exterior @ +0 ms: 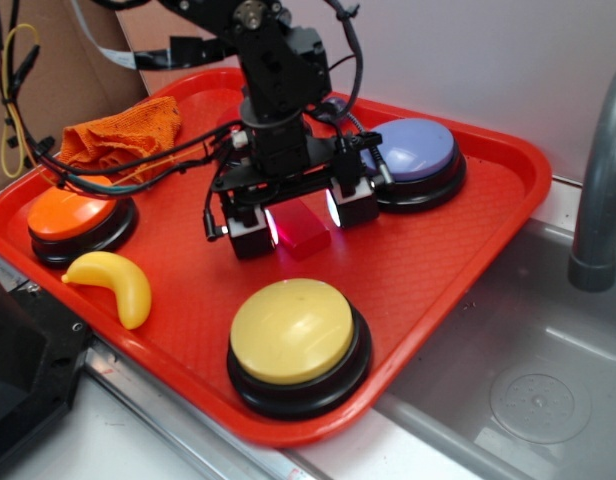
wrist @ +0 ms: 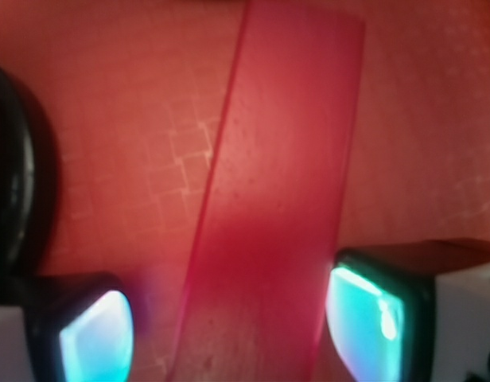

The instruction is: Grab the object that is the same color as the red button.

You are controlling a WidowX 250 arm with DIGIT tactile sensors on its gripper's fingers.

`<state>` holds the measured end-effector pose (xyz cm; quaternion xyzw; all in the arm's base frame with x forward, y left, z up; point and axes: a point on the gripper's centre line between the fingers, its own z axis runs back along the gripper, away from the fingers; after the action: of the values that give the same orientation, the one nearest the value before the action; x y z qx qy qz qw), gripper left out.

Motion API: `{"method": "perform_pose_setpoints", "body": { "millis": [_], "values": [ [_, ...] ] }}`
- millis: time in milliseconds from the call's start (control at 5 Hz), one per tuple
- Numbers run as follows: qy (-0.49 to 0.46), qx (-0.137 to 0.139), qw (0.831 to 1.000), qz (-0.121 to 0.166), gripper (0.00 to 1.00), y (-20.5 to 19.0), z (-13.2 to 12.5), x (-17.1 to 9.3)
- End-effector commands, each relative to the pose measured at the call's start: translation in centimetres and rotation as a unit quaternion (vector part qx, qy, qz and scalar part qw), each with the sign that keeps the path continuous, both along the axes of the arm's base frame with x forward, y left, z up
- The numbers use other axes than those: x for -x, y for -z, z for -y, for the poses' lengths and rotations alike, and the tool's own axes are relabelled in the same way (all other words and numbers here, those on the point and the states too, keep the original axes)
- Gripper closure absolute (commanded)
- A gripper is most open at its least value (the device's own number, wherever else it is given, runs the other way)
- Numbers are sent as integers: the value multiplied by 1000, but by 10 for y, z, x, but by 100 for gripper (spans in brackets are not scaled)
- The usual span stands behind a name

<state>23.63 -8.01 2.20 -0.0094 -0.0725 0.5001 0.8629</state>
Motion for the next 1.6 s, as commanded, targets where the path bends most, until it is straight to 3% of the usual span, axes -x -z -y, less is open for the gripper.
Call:
{"method": "perform_pose_setpoints", "body": {
  "millis": [0,200,400,600,800,1200,1400],
  "values": [
    [-13,-11,1000,23,100,-2,-5,7],
    [48,-15,998,34,100,-14,-6,3],
    [173,-38,983,37,100,-48,-7,-3],
    [294,-18,955,39,100,-84,-15,1],
    [397,-12,917,21,100,-118,-22,5],
    [491,0,871,-7,100,-156,-39,11],
    [492,10,871,-1,100,-162,-47,11]
  ]
}}
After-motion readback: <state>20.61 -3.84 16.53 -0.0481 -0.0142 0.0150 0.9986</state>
